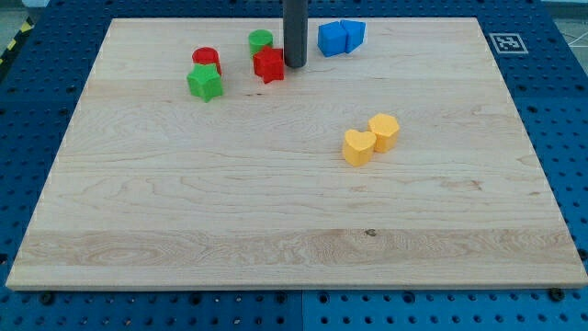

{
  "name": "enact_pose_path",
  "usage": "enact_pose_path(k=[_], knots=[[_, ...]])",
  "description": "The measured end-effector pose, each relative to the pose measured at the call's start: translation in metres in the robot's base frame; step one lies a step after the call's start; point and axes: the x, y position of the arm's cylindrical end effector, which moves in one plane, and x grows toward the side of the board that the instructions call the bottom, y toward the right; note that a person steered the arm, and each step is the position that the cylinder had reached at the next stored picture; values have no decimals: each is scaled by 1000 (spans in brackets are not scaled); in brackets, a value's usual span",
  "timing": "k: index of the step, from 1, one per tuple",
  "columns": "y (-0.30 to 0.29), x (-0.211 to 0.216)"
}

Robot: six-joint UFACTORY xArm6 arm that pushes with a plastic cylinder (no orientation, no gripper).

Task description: Point at the green circle

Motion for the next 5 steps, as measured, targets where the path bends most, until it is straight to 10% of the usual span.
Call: enact_pose_path(k=[5], knots=[[-99,-70]])
